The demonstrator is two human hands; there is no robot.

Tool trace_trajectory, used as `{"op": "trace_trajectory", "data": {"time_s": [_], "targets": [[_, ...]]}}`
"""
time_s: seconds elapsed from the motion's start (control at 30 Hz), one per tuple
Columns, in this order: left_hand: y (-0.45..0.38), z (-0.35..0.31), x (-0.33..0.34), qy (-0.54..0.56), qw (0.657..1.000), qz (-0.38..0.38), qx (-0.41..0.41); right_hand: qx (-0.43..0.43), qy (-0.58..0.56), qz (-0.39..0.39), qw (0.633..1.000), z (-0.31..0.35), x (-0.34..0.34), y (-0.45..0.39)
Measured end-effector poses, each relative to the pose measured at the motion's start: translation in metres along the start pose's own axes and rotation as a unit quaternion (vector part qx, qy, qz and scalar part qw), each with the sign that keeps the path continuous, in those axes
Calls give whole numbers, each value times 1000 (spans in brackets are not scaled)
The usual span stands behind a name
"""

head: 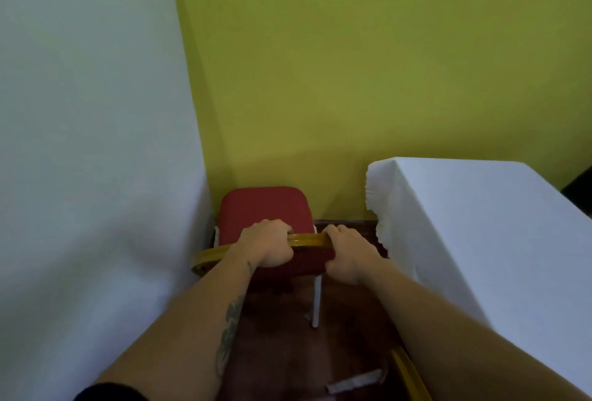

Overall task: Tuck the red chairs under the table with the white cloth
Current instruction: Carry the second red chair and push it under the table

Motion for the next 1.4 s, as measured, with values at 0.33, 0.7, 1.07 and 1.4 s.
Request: {"op": "trace_trajectory", "data": {"time_s": [0.33, 0.7, 1.07, 1.4], "targets": [[11, 8, 3, -12, 998, 20, 65, 2, 13, 14, 1000, 9, 3, 27], [29, 18, -2, -128, 979, 59, 149, -17, 125, 19, 992, 45, 14, 87], [15, 80, -34, 153, 963, -76, -208, 34, 41, -24, 998, 42, 14, 68], [68, -3, 33, 519, 738, -250, -351, 6, 69, 22, 997, 20, 43, 91]]}}
Point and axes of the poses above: each hand's wrist, its own y-axis away from the middle knuckle, its own x-axis out of the palm, z = x × y, the point moved 6 cm from there along -y, towards the middle knuckle, and after that the axes turned 9 degrees about -z, right-handed, at the moved point
